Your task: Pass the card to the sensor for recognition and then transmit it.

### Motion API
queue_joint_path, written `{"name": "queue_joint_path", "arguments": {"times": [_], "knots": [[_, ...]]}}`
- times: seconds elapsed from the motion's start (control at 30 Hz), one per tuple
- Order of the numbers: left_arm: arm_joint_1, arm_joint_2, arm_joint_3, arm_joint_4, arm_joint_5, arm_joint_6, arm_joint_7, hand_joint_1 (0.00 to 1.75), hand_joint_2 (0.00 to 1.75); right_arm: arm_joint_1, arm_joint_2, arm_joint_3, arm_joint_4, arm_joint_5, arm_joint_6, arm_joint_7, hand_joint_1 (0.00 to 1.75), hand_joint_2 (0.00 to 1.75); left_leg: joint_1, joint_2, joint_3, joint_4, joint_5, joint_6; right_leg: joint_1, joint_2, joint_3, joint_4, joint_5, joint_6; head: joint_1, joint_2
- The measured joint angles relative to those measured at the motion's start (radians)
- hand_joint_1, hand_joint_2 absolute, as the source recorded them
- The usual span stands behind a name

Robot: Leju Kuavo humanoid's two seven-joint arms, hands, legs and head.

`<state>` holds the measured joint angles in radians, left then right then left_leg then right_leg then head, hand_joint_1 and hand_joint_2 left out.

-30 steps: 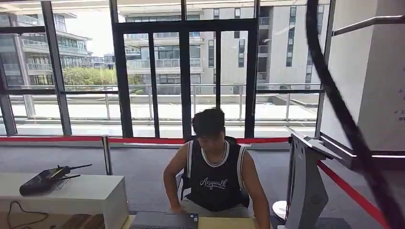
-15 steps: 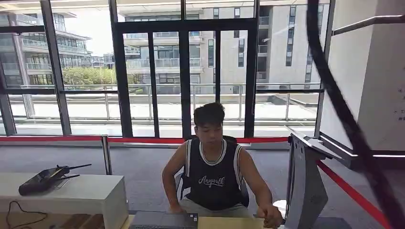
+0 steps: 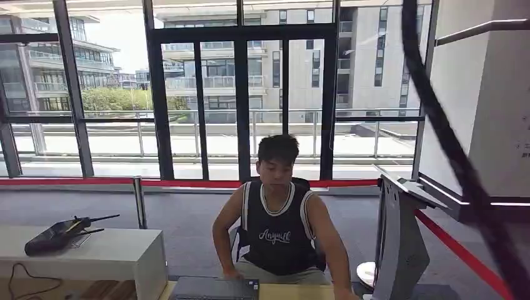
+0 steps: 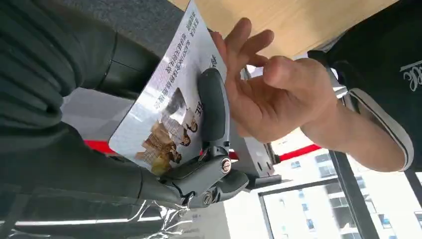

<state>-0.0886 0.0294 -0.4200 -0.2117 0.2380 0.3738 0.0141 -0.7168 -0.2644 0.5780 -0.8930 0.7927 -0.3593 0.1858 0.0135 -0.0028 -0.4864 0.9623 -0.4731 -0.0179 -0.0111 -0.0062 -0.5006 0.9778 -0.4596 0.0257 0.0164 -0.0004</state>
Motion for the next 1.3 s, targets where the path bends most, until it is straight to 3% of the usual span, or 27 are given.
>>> {"name": "queue_joint_path", "arguments": {"times": [0.4,0.43,0.47,0.6,0.63,1.07,1.23,1.27,1.3], "knots": [[-0.021,0.000,-0.045,0.000,-0.008,-0.003,0.010,0.00,1.75,-0.107,0.056,0.037,0.115,0.038,0.026,0.016,1.75,1.75,0.000,0.000,0.000,0.000,0.000,0.000,0.000,0.000,0.000,0.000,0.000,0.000,0.001,0.000],[-0.021,0.000,-0.047,0.000,-0.008,-0.003,0.010,0.00,1.75,-0.112,0.059,0.038,0.123,0.039,0.026,0.017,1.48,1.75,0.000,0.000,0.000,0.000,0.000,0.000,0.000,0.000,0.000,0.000,0.000,0.000,0.001,0.000],[-0.021,0.000,-0.048,0.000,-0.008,-0.003,0.010,0.00,1.75,-0.118,0.063,0.040,0.132,0.040,0.026,0.017,0.07,1.75,0.000,0.000,0.000,0.000,0.000,0.000,0.000,0.000,0.000,0.000,0.000,0.000,0.001,0.000],[-0.024,0.000,-0.053,0.000,-0.003,-0.002,0.012,0.00,1.75,-0.137,0.080,0.050,0.168,0.040,0.017,0.002,0.00,1.75,0.000,0.000,0.000,0.000,0.000,0.000,0.000,0.000,-0.001,0.000,0.000,0.000,0.000,0.000],[-0.024,0.000,-0.054,0.000,0.000,-0.002,0.012,0.00,1.75,-0.140,0.083,0.053,0.179,0.041,0.014,0.001,0.00,0.00,0.000,0.000,0.000,0.000,0.000,0.000,0.000,0.000,-0.001,0.000,0.000,0.000,0.001,0.000],[-0.020,0.000,-0.069,0.000,0.023,0.000,0.007,0.00,1.75,-0.155,0.125,0.066,0.253,-0.014,-0.034,-0.039,0.00,0.00,0.000,0.000,0.000,0.000,0.000,0.000,0.000,0.000,-0.001,0.000,0.000,0.000,0.001,0.000],[-0.016,0.000,-0.069,0.000,0.040,0.003,0.002,0.00,1.75,-0.150,0.128,0.053,0.250,-0.141,-0.053,-0.117,0.00,0.00,0.000,0.000,0.000,0.000,0.000,0.000,0.000,0.000,-0.001,0.000,0.000,0.000,0.001,0.000],[-0.014,0.000,-0.069,0.000,0.045,0.004,0.000,0.00,1.75,-0.143,0.128,0.048,0.237,-0.178,-0.049,-0.132,0.00,1.75,0.000,0.000,0.000,0.000,0.000,0.000,0.000,0.000,-0.001,0.000,0.000,0.000,0.001,0.000],[-0.012,0.000,-0.069,0.000,0.051,0.004,-0.001,0.00,1.75,-0.135,0.128,0.045,0.221,-0.213,-0.040,-0.143,0.00,1.75,0.000,0.000,0.000,0.000,0.000,0.000,0.000,0.000,-0.001,0.000,0.000,0.000,0.001,0.000]]}}
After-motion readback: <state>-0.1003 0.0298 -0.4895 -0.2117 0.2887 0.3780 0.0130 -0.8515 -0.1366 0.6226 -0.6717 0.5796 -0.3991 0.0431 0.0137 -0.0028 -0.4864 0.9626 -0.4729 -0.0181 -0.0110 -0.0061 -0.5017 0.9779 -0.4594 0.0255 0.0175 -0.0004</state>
